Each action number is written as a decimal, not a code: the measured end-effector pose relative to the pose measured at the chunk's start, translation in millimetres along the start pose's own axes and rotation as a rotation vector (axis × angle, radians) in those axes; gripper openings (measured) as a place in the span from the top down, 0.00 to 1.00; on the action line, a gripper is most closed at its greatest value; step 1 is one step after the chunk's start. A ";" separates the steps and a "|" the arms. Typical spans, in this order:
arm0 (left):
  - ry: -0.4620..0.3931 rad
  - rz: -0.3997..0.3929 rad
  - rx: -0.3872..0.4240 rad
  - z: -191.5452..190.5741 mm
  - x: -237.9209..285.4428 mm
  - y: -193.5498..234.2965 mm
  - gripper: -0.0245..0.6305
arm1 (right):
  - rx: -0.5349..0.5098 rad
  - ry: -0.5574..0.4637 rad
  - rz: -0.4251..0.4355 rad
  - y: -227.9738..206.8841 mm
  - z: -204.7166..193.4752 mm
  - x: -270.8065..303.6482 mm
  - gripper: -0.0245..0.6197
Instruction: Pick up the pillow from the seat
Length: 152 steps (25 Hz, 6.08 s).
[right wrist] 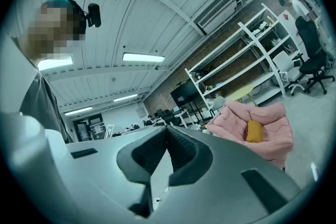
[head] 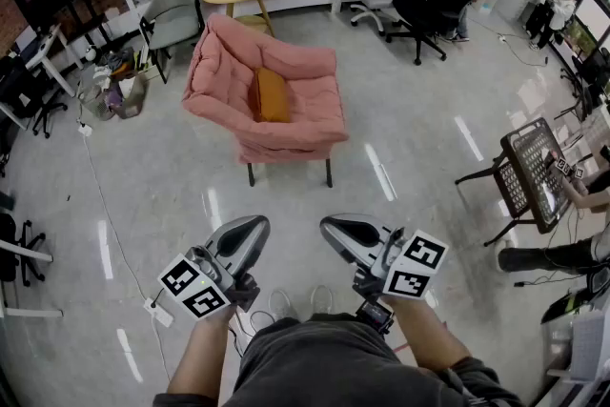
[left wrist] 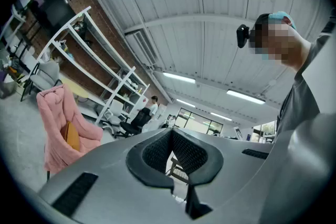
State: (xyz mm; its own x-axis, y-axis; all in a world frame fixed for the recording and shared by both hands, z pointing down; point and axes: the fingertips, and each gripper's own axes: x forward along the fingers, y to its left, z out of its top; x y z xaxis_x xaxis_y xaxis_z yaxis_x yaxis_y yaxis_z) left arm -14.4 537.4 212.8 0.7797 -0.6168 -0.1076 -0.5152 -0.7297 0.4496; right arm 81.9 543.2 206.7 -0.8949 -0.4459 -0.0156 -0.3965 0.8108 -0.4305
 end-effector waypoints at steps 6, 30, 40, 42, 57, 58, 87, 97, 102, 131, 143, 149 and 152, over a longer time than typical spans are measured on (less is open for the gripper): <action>0.000 0.002 -0.004 1.5 7.1 6.4 0.95 | 0.004 0.005 0.001 -8.5 2.0 2.6 0.94; -0.022 0.087 -0.034 -18.3 49.5 40.0 0.95 | 0.060 0.052 0.015 -76.9 3.9 -1.3 0.94; -0.015 0.088 -0.054 -4.3 74.8 106.8 0.95 | 0.084 0.065 -0.016 -134.1 12.3 41.6 0.94; -0.009 0.082 -0.062 1.7 80.6 128.3 0.95 | 0.090 0.066 -0.023 -148.6 15.3 59.8 0.94; 0.053 0.047 -0.084 72.5 112.6 301.5 0.95 | 0.129 0.079 -0.083 -248.3 47.8 219.2 0.94; 0.055 0.045 -0.086 77.5 113.9 311.9 0.95 | 0.128 0.079 -0.087 -254.0 50.5 228.3 0.94; 0.135 0.122 -0.161 87.6 245.6 528.7 0.95 | 0.212 0.160 -0.110 -497.5 71.8 359.6 0.94; 0.186 0.234 -0.224 63.6 318.1 602.4 0.95 | 0.302 0.266 -0.105 -632.4 43.7 396.5 0.94; 0.210 0.259 -0.248 43.5 327.6 626.8 0.95 | 0.296 0.321 -0.126 -677.9 9.5 410.8 0.94; 0.336 0.191 -0.429 -37.2 330.6 736.7 0.95 | 0.670 0.433 -0.199 -886.7 -257.3 458.8 0.48; 0.342 0.181 -0.476 -53.2 340.4 758.3 0.95 | 0.888 0.464 0.003 -889.4 -312.1 489.4 0.38; 0.343 0.184 -0.502 -58.0 333.0 758.1 0.95 | 0.908 0.429 0.071 -882.3 -319.4 506.6 0.39; 0.341 0.184 -0.501 -56.7 326.1 754.1 0.95 | 0.869 0.421 0.085 -874.9 -310.3 507.3 0.45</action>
State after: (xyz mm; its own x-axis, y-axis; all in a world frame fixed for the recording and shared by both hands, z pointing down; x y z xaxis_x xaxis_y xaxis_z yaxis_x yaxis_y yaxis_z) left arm -128.5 -197.2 567.1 0.8060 -0.5303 0.2629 -0.4875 -0.3429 0.8030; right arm -88.7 -274.8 855.4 -0.9806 -0.0895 0.1743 -0.1889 0.1954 -0.9623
